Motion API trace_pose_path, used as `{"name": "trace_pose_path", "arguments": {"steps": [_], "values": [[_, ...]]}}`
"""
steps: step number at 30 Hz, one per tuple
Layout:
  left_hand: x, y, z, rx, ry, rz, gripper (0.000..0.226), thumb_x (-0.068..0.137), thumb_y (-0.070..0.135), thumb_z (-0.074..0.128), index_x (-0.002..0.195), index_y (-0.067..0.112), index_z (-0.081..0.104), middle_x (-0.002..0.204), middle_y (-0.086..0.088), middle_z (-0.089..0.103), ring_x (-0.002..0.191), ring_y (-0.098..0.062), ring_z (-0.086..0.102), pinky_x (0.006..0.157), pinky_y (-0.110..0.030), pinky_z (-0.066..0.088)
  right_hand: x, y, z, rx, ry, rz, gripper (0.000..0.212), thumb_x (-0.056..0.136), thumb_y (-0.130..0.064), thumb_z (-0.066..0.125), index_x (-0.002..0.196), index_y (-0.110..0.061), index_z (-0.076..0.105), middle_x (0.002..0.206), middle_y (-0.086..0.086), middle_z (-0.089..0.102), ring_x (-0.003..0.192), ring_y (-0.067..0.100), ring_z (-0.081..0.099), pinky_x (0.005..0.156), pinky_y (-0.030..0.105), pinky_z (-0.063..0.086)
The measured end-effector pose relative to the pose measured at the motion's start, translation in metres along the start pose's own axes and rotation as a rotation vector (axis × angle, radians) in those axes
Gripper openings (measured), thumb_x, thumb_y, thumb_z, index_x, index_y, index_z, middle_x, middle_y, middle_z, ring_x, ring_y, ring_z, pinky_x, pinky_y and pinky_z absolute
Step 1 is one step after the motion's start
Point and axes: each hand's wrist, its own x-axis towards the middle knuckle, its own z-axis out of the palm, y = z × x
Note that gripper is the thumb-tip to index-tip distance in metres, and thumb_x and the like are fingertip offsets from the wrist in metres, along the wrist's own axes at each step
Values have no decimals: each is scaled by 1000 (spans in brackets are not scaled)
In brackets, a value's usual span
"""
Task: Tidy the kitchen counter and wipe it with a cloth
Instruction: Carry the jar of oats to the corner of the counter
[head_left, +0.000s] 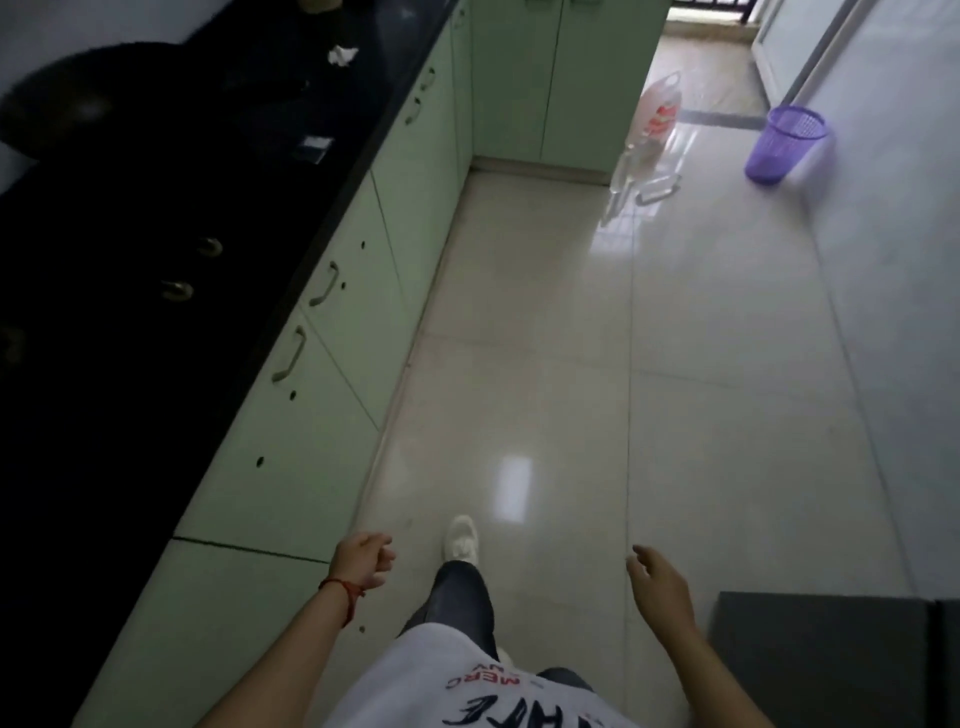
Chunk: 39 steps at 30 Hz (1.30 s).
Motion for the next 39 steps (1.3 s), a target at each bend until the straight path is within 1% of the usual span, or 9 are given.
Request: {"name": "trace_pose_path", "arguments": {"steps": [3, 7, 10, 15, 19, 24, 31, 33, 39], "values": [[31, 30, 5, -9, 27, -65, 19, 87, 5, 49, 69, 9, 54, 60, -9, 52, 44, -15, 45, 32, -13, 32, 48, -44, -9, 38, 13, -26, 38, 95, -18, 44, 129, -2, 49, 131, 18, 55, 119, 31, 52, 99, 35, 40], [77, 87, 13, 6, 44, -125, 24, 88, 5, 49, 64, 9, 53, 61, -11, 52, 49, -18, 47, 46, -19, 36, 119, -106, -28, 66, 22, -7, 36, 95, -18, 44, 128, -4, 51, 128, 18, 57, 117, 31, 53, 96, 34, 41], [106, 144, 27, 34, 26, -138, 25, 87, 5, 49, 63, 9, 52, 60, -10, 51, 46, -17, 46, 37, -14, 35, 164, -146, -46, 77, 45, 31, 35, 94, -17, 45, 125, -4, 53, 125, 19, 59, 115, 31, 54, 94, 35, 41], [154, 265, 78, 83, -51, -72, 17, 88, 9, 51, 72, 8, 56, 63, -9, 56, 54, -19, 49, 52, -22, 37, 231, -189, -73, 105, 50, 104, 35, 94, -16, 45, 126, -2, 52, 127, 19, 57, 116, 32, 52, 97, 34, 40], [185, 372, 133, 92, -139, 26, 23, 90, 10, 47, 68, 14, 52, 63, -7, 54, 49, -14, 50, 44, -17, 36, 283, -204, -95, 108, 52, 161, 36, 94, -15, 44, 127, -2, 51, 129, 19, 56, 118, 33, 51, 99, 36, 40], [231, 484, 194, 52, -156, 114, 24, 92, 11, 45, 69, 14, 53, 64, -8, 53, 25, 2, 49, 31, -8, 34, 371, -236, -130, 96, 38, 195, 36, 95, -16, 44, 127, -1, 51, 129, 19, 56, 119, 33, 51, 98, 37, 40], [279, 570, 241, 52, -65, 96, 26, 92, 11, 45, 67, 14, 51, 61, -8, 52, 24, 1, 47, 31, -8, 32, 509, -311, -196, 110, -69, 149, 36, 94, -19, 45, 125, -3, 52, 126, 18, 59, 113, 33, 56, 99, 40, 43], [291, 586, 247, 63, -37, 79, 25, 91, 9, 46, 67, 14, 52, 60, -8, 52, 26, -1, 46, 31, -8, 31, 546, -339, -213, 99, -80, 135, 35, 93, -20, 46, 123, -3, 54, 124, 18, 60, 111, 33, 57, 98, 41, 45], [333, 639, 254, 11, 20, 9, 26, 91, 8, 45, 66, 12, 50, 61, -8, 50, 52, -17, 44, 31, -10, 32, 653, -439, -244, 111, -95, 43, 33, 92, -21, 49, 120, -6, 57, 119, 16, 63, 106, 32, 60, 95, 41, 46]]}}
